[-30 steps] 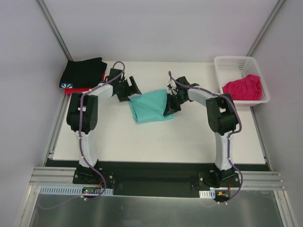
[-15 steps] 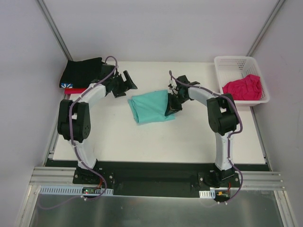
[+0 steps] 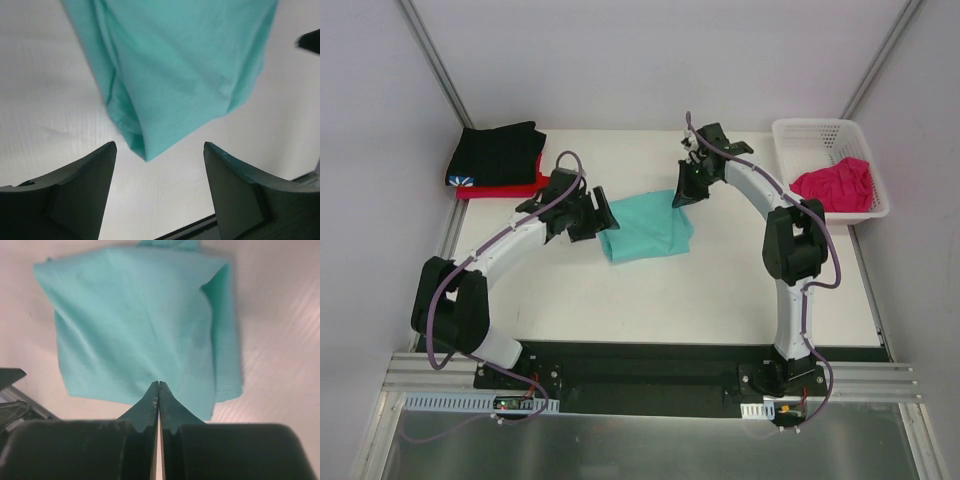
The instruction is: Fold and stack the t-shirts
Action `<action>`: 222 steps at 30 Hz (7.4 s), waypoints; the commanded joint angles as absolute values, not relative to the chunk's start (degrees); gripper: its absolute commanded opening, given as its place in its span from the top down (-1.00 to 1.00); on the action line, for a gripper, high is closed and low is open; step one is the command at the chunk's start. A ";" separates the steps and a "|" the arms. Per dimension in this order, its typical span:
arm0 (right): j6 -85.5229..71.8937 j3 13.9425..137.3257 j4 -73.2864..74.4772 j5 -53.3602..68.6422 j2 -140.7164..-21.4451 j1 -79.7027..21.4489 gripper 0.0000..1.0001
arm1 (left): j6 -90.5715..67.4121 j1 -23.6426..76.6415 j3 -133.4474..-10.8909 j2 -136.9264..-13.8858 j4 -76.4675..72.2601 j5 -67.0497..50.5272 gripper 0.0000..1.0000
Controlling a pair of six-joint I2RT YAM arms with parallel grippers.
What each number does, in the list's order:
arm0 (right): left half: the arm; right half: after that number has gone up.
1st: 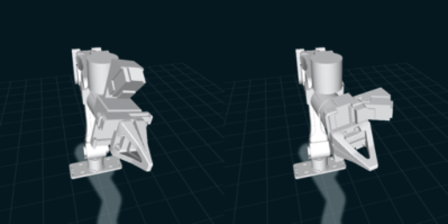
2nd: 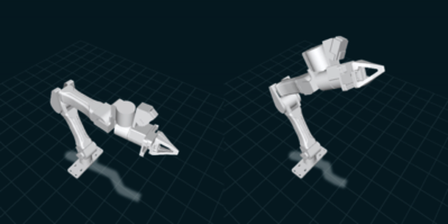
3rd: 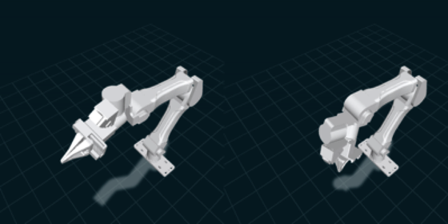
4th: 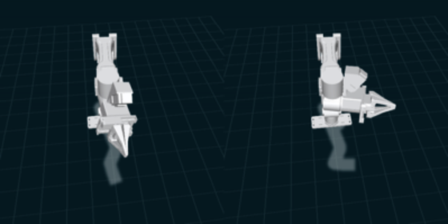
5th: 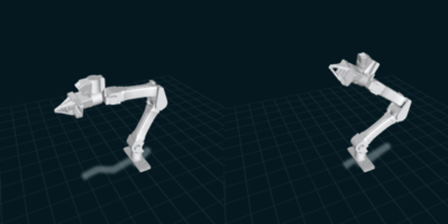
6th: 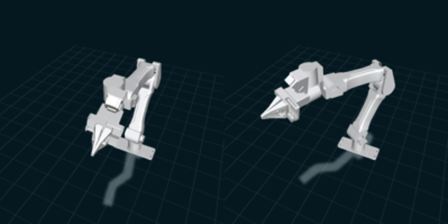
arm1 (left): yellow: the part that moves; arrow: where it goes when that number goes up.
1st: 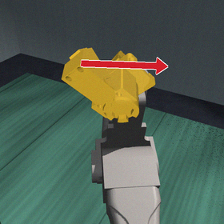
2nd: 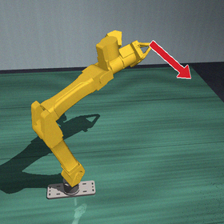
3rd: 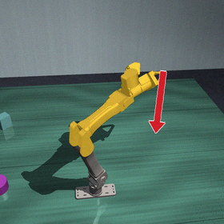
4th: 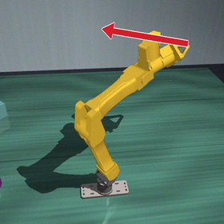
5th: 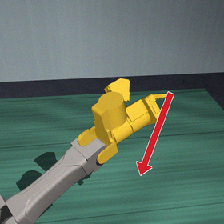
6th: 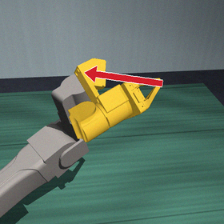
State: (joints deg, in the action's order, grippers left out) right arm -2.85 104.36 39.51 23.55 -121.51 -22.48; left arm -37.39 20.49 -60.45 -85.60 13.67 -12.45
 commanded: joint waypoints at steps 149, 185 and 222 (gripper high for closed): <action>3.69 116.02 49.22 17.49 -127.09 -22.41 0.30 | -31.38 19.25 -80.16 -107.75 24.35 -0.79 0.31; 2.81 110.83 47.64 18.63 -123.75 -20.92 0.54 | -32.34 19.25 -75.94 -102.13 20.74 1.84 1.00; -3.86 120.58 44.91 28.12 -130.33 -25.40 0.98 | -34.37 19.25 -66.71 -94.22 19.60 1.67 1.00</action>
